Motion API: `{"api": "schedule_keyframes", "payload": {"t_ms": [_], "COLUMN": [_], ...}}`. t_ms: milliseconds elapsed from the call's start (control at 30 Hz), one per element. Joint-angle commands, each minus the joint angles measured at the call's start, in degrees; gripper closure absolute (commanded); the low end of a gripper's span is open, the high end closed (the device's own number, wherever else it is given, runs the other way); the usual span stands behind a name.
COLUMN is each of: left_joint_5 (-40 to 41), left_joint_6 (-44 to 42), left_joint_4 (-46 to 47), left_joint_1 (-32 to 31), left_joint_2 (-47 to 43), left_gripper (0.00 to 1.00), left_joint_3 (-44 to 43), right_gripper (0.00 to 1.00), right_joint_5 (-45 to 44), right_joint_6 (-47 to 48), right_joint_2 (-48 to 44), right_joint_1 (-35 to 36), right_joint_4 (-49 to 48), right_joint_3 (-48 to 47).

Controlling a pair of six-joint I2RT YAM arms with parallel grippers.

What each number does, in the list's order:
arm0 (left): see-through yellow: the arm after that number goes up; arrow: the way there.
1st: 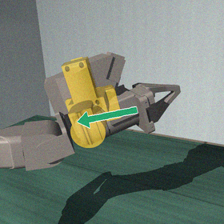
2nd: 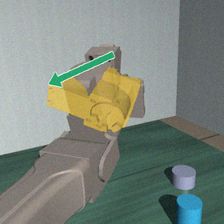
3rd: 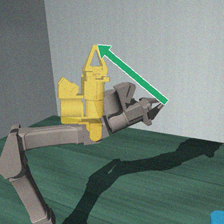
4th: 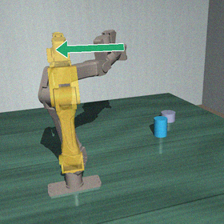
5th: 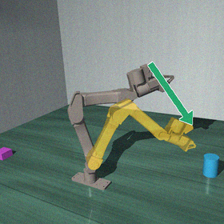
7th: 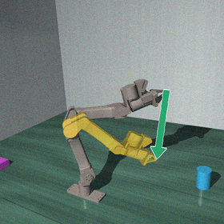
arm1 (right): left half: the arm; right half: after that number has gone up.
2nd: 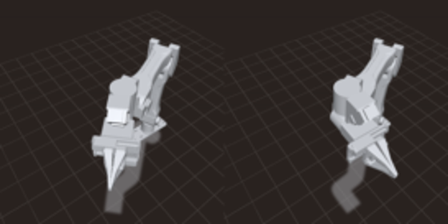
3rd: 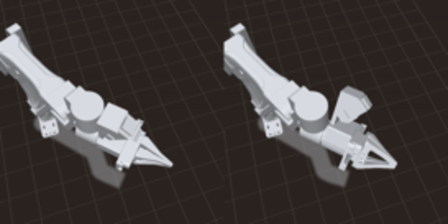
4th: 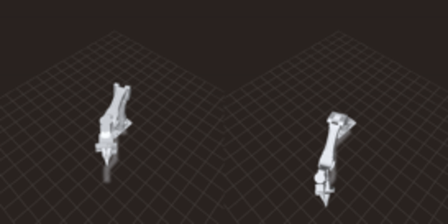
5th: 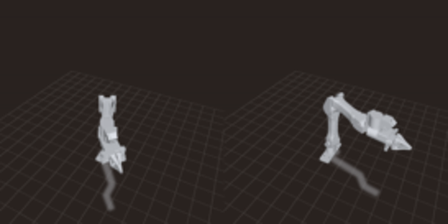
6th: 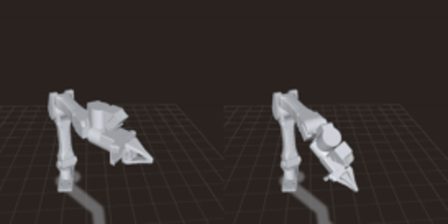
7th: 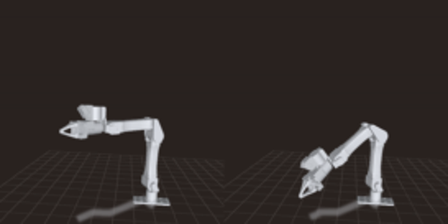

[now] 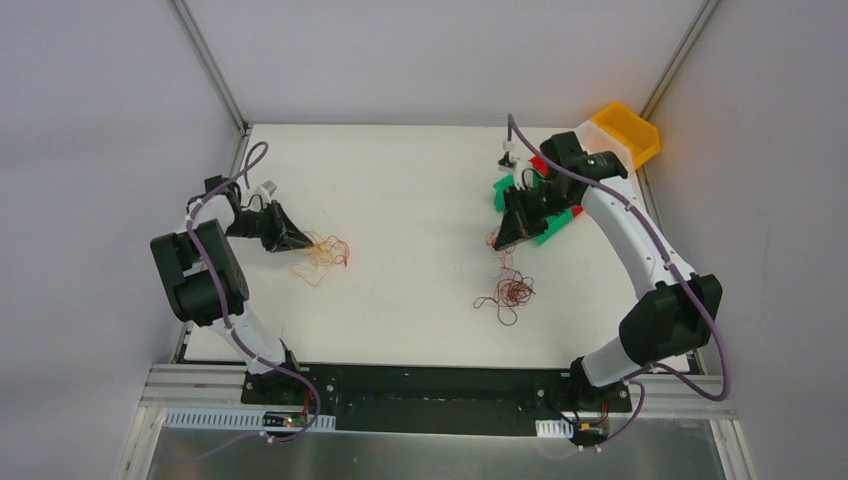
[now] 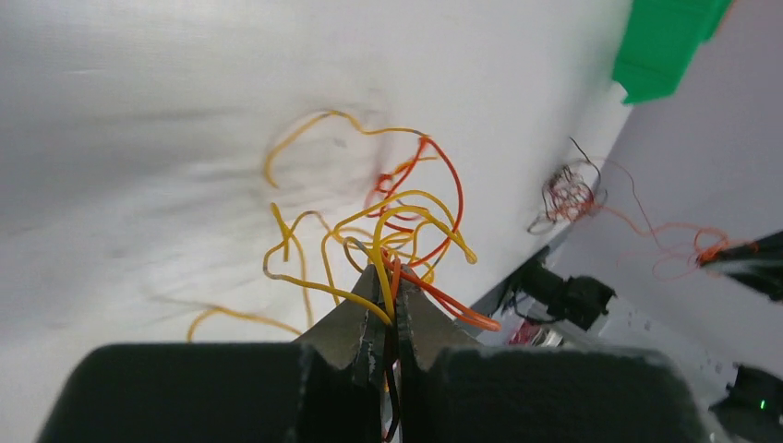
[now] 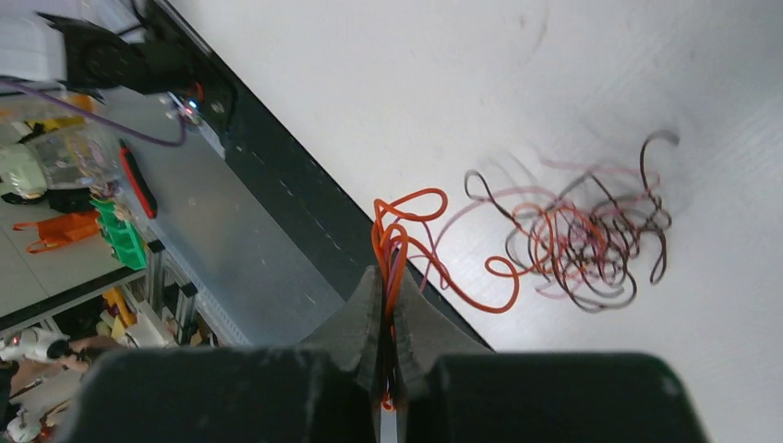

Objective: Untangle the cables

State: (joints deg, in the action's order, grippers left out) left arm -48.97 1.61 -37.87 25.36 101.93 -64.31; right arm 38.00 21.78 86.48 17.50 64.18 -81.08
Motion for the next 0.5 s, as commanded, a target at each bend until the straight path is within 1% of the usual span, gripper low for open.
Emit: {"api": "schedule_keyframes", "payload": {"t_ms": [0,100,167,233,300,367,433,467], "left_joint_5": [-13.1,-17.0,-18.5,-18.0,-17.1,-14.7,-12.3,-10.3], "left_joint_6": [2.7,6.3,9.6,12.8,12.7,12.3,12.1,12.0], "left_joint_4": [-3.0,-2.8,-1.7,0.3,0.8,0.9,1.3,1.4], "left_joint_1": [-7.6,-13.0,-15.2,-15.7,-15.7,-15.7,-15.8,-15.8], "left_joint_2": [-11.3,-15.6,-17.0,-17.4,-16.8,-15.9,-14.7,-13.9], "left_gripper": [1.0,1.0,1.0,1.0,1.0,1.0,1.0,0.91], "left_joint_3": [-2.8,-5.9,-7.7,-8.3,-8.2,-7.4,-6.1,-5.5], "right_gripper": [1.0,1.0,1.0,1.0,1.0,1.0,1.0,1.0], "right_joint_5": [7.1,7.7,7.2,7.3,7.8,8.3,7.5,6.9], "right_joint_6": [-6.0,-7.2,-6.6,-6.6,-7.6,-8.2,-6.6,-5.2], "right_joint_2": [4.0,6.9,7.5,8.1,8.4,8.3,7.2,6.2], "right_joint_1": [2.8,5.8,8.6,11.5,12.6,12.5,11.5,10.3], "right_joint_4": [-4.1,-4.1,-4.0,-4.1,-5.0,-5.3,-5.2,-5.6], "right_joint_3": [-13.2,-22.4,-27.3,-31.4,-33.9,-32.6,-27.2,-22.5]}}
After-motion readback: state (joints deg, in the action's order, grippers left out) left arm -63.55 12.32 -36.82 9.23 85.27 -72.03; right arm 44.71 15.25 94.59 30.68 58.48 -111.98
